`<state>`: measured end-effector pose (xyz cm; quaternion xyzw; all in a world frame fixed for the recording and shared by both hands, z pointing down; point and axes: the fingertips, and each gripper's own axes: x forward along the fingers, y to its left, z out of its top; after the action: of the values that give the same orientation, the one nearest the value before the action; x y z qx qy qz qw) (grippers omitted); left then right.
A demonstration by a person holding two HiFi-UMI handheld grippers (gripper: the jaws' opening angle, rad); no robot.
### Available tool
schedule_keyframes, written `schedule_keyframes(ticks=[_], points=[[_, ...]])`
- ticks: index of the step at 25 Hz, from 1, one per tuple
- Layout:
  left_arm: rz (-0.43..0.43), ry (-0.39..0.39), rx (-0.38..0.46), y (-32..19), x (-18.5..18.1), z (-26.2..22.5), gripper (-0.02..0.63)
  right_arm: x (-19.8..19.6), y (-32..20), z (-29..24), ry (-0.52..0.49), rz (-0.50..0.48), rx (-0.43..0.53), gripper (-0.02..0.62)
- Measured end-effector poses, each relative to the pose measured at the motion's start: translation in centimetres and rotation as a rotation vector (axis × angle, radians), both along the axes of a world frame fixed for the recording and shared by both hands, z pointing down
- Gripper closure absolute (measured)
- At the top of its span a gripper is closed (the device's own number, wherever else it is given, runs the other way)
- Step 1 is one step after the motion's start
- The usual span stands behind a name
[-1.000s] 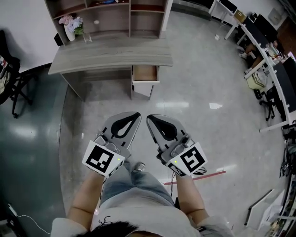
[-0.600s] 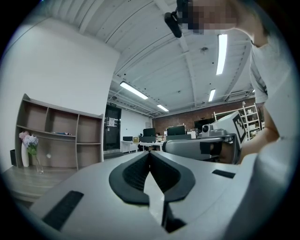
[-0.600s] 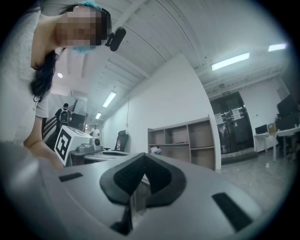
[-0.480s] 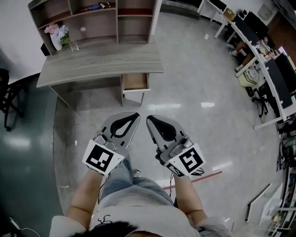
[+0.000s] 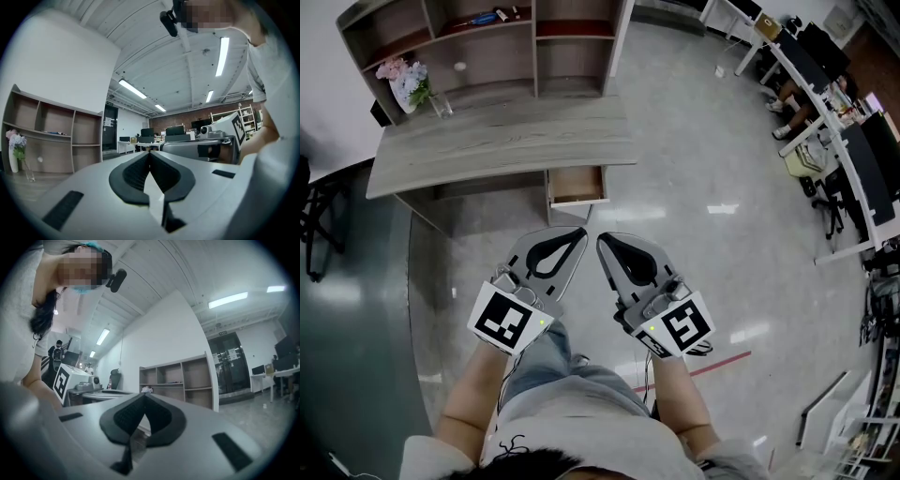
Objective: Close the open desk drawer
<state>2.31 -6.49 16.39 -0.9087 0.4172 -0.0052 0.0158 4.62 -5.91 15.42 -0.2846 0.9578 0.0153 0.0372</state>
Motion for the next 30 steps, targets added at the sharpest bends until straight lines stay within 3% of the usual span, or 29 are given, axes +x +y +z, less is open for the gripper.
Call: schedule_keyframes(ticks=[14, 30], points=[[0.072, 0.011, -0.008, -9.1, -3.1, 0.3, 0.595, -3.3, -9.8, 0.7, 0.009, 0.061, -0.022, 0.586], [0.141, 0.046, -0.077, -16.8, -6.6, 8.6, 0.595, -5.6, -19.3, 10.6, 0.045, 0.148, -0.082, 0.586]])
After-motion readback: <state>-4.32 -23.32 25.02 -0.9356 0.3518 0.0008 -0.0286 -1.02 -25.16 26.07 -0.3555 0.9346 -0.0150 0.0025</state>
